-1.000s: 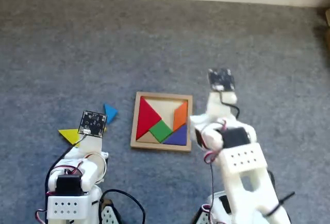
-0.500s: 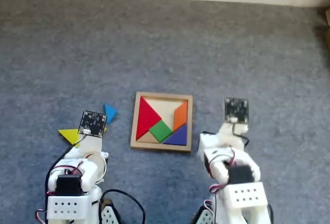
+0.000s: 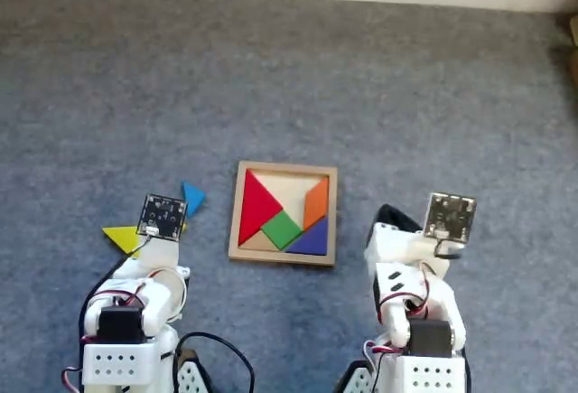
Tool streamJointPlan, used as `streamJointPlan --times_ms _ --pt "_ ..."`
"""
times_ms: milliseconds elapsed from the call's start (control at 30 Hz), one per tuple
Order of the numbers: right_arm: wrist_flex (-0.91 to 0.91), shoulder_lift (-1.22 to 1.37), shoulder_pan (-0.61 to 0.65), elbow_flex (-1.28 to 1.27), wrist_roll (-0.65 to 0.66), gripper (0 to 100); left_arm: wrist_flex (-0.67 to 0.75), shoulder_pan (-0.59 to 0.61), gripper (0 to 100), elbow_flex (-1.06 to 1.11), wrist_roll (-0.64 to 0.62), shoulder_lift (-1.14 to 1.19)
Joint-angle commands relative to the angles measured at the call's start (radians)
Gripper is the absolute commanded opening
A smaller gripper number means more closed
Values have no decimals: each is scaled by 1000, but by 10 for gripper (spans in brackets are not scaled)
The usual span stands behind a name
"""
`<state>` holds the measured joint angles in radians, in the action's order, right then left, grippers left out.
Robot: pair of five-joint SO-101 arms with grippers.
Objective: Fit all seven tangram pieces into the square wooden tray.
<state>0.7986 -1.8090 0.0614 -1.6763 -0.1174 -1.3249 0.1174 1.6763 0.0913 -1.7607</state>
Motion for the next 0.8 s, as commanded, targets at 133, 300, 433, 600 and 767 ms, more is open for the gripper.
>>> streamJointPlan --times_ms 133,300,433,600,767 --pt "5 77 -28 -148 -3 4 -11 13 8 22 12 -35" --pt "5 99 -28 -150 -3 4 -11 13 8 22 12 -35" --pt "5 102 -28 -150 -3 4 -11 13 8 22 12 -35" --pt "5 102 -28 -150 -3 4 -11 13 8 22 12 -35" --pt "5 102 -28 -150 -3 4 -11 13 8 22 12 -35"
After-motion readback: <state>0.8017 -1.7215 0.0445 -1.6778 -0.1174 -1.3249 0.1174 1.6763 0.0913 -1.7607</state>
